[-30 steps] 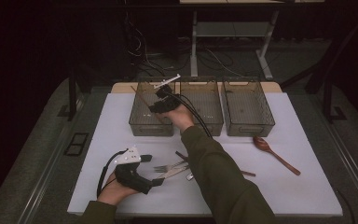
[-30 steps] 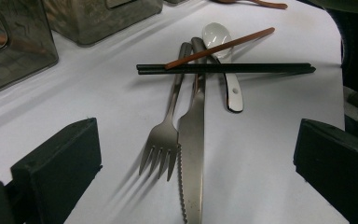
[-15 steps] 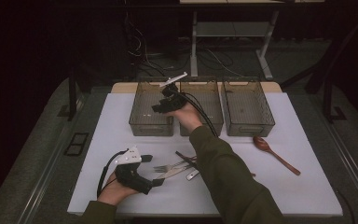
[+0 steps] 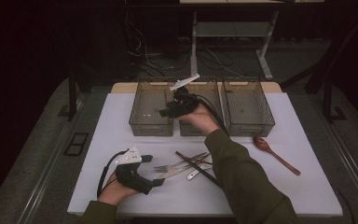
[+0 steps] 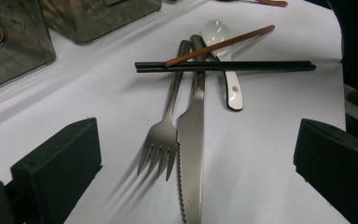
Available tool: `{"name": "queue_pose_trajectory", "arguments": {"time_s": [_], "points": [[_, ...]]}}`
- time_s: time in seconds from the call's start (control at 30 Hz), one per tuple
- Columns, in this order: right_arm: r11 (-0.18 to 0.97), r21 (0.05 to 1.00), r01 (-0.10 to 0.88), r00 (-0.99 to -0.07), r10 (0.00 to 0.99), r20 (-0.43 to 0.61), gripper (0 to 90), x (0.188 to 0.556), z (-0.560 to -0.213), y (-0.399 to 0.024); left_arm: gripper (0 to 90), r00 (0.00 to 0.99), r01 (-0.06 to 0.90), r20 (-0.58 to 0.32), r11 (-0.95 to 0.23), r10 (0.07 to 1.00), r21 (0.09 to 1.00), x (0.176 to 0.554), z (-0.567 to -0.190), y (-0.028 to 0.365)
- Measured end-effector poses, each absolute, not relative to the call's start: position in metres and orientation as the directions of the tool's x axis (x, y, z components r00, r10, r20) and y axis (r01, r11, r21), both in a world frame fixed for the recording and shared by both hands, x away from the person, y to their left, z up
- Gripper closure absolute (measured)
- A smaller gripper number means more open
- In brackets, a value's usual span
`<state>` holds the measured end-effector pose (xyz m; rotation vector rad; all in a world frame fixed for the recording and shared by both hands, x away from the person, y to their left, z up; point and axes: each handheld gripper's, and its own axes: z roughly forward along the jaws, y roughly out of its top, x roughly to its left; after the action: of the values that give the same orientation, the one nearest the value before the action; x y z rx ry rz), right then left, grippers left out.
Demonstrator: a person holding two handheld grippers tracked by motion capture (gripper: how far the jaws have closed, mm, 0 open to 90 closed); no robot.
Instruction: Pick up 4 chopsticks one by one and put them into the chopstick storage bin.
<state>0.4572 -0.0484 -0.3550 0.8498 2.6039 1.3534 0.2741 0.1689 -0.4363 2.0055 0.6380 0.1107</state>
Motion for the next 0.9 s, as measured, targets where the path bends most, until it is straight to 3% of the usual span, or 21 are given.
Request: {"name": "queue_pose_trajectory", "arguments": {"time_s": [0.9], "points": [[0.491,0.797,0.352,-0.888,0.444,0.119,41.6,0.411,-0.346,-0.116,0.0,0.851,0.397,-0.189,-0.364,0.491,0.843,0.275,-0.436,0.171]]}}
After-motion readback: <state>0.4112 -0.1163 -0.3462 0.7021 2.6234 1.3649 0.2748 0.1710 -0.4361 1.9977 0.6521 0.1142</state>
